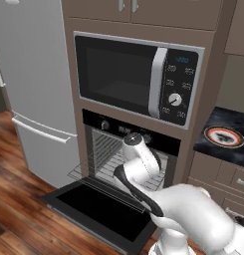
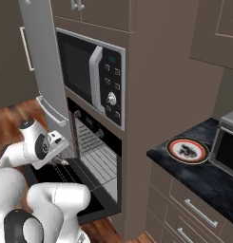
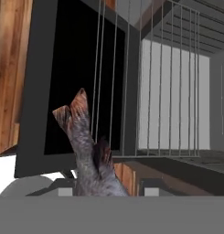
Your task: Place the fish on the rack of the oven, and slide the rack back inside. Close the oven door.
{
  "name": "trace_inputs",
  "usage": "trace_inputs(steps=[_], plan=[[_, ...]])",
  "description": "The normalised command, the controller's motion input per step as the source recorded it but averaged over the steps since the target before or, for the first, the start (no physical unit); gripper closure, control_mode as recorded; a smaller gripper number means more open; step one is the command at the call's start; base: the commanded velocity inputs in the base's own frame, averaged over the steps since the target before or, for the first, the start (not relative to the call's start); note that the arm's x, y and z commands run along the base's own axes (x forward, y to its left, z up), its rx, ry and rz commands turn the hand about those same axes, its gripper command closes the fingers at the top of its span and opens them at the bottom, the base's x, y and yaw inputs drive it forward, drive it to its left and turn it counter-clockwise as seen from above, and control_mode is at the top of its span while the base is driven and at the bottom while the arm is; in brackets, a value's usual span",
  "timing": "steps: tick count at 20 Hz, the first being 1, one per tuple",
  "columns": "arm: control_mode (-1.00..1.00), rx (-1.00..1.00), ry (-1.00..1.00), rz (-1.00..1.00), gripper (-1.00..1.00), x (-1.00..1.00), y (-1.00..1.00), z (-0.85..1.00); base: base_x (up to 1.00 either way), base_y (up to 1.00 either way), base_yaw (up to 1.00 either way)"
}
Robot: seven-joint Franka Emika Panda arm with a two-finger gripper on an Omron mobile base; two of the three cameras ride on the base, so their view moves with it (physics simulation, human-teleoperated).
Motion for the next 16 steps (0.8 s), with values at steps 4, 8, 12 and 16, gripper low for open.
trace_inputs(steps=[4,8,12,16], plan=[[-1.00,0.00,0.00,-0.01,1.00,0.63,0.18,-0.26,0.00,0.00,0.00],[-1.00,0.00,0.00,0.00,1.00,0.50,0.10,-0.21,0.00,0.00,0.00],[-1.00,0.00,0.00,-0.03,1.00,0.27,0.19,-0.26,0.00,0.00,0.00],[-1.00,0.00,0.00,-0.05,1.00,0.33,0.26,-0.23,0.00,0.00,0.00]])
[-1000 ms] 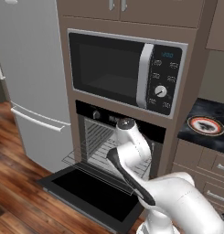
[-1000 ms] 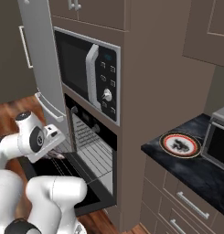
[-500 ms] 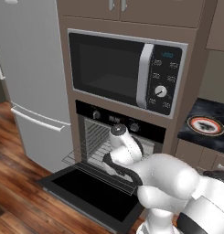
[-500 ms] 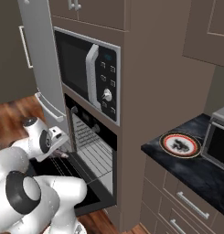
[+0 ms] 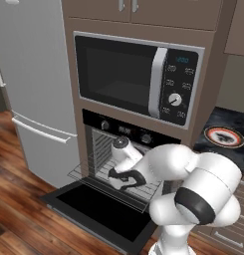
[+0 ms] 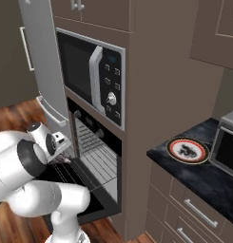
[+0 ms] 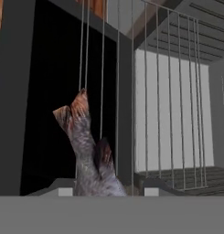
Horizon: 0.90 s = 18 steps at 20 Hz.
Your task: Place the fish on the rack of the oven, and slide the rack back inside. Close the oven door.
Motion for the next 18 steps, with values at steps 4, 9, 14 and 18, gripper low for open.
trace_inputs(steps=[4,9,14,18], plan=[[-1.00,-0.01,0.00,-0.05,1.00,0.51,0.18,-0.21,0.00,0.00,0.00],[-1.00,-0.02,0.00,-0.05,1.00,0.52,0.17,-0.29,0.00,0.00,0.00],[-1.00,-0.04,0.00,-0.06,1.00,0.51,0.30,-0.34,0.00,0.00,0.00],[-1.00,-0.06,0.00,-0.06,1.00,0.46,0.36,-0.42,0.00,0.00,0.00]])
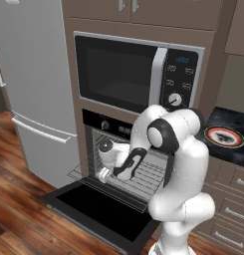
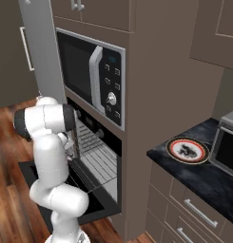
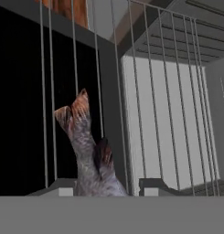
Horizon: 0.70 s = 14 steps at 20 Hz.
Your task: Place the fish on the rack of the oven, and slide the rack back inside. Close the oven door.
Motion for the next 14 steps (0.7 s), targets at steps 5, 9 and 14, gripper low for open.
trace_inputs(steps=[5,9,14], plan=[[-1.00,-0.06,0.00,-0.07,1.00,0.50,0.37,-0.40,0.00,0.00,0.00],[-1.00,-0.04,0.00,-0.08,1.00,0.60,0.30,-0.31,0.00,0.00,0.00],[-1.00,-0.04,0.00,-0.08,1.00,0.72,0.25,-0.37,0.00,0.00,0.00]])
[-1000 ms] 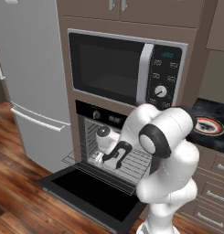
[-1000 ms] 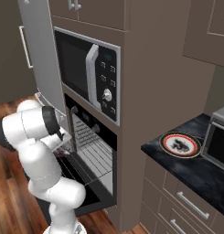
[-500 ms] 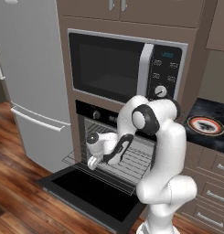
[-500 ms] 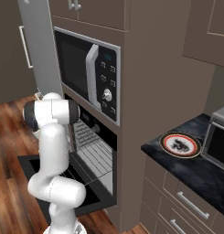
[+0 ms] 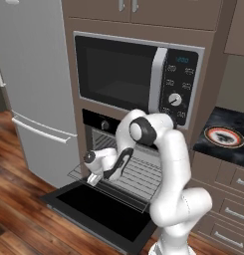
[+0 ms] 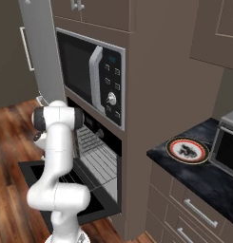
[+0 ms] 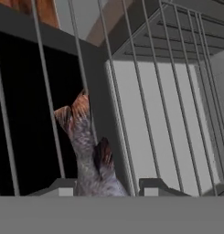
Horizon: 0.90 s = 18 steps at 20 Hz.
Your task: Place the fish on the rack of the oven, and slide the rack back inside. Close the oven door.
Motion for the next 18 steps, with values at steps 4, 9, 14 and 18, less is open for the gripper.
trace_inputs(steps=[4,9,14,18], plan=[[-1.00,-0.06,0.00,-0.07,1.00,0.74,0.24,-0.45,0.00,0.00,0.00],[-1.00,-0.05,0.00,-0.06,1.00,0.67,0.17,-0.47,0.00,0.00,0.00],[-1.00,-0.02,0.00,-0.01,1.00,0.45,0.00,-0.45,0.00,0.00,0.00],[-1.00,-0.02,-0.03,0.00,-1.00,-0.13,0.10,-0.06,0.00,0.00,0.00]])
